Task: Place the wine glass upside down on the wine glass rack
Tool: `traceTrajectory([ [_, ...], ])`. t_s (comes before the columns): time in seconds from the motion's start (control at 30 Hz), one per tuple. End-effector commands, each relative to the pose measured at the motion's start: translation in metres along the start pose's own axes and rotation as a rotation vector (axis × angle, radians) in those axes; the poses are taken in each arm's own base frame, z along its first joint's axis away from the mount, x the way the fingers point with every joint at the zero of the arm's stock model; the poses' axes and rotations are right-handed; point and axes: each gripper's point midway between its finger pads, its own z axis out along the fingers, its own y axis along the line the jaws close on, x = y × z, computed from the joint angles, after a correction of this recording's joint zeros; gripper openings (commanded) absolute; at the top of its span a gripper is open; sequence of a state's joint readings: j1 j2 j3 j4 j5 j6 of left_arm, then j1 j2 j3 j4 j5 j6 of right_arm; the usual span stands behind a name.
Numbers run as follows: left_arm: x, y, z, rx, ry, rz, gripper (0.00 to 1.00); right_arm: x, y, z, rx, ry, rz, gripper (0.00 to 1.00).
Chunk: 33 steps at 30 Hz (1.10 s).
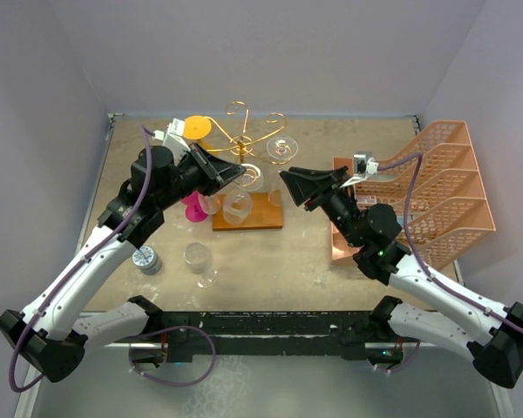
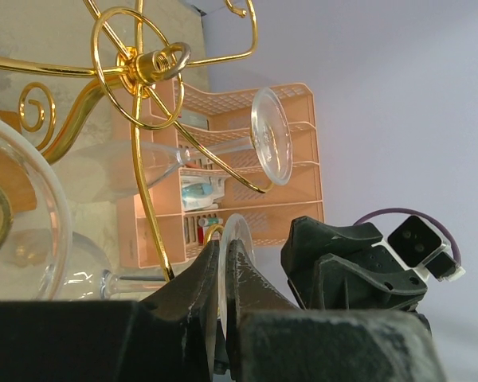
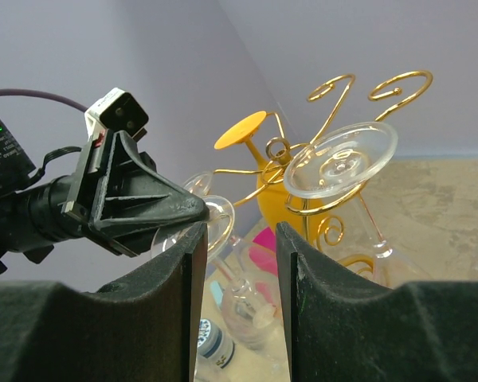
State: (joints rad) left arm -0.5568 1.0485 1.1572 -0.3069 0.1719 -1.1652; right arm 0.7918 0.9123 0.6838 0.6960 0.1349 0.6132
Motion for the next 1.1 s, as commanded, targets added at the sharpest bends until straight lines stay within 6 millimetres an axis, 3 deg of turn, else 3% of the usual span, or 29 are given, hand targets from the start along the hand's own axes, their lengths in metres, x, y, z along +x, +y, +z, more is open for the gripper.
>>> traceTrajectory([
  [0.0, -0.019, -0.026, -0.004, 0.064, -0.069, 0.043, 0.02, -0.012, 0.013, 0.003, -0.048, -0.04, 0.036, 0.42],
  [0.37, -0.031, -0.028, 0.004, 0.055, -0.118, 0.055, 0.03, -0.008, 0.011, -0.001, -0.043, -0.032, 0.041, 0.42],
  [0.67, -0.036, -0.029, 0.008, 0.032, -0.127, 0.099, 0.15, -0.004, 0.008, -0.004, -0.034, -0.022, 0.043, 0.42],
  [0.83, -0.044, -0.025, 0.001, -0.025, -0.155, 0.145, 0.28, -0.005, 0.007, -0.006, -0.025, -0.019, 0.045, 0.42],
  [1.07, -0.056, -0.022, -0.013, -0.107, -0.18, 0.252, 0.38, 0.002, -0.002, -0.01, 0.022, 0.03, 0.018, 0.44],
])
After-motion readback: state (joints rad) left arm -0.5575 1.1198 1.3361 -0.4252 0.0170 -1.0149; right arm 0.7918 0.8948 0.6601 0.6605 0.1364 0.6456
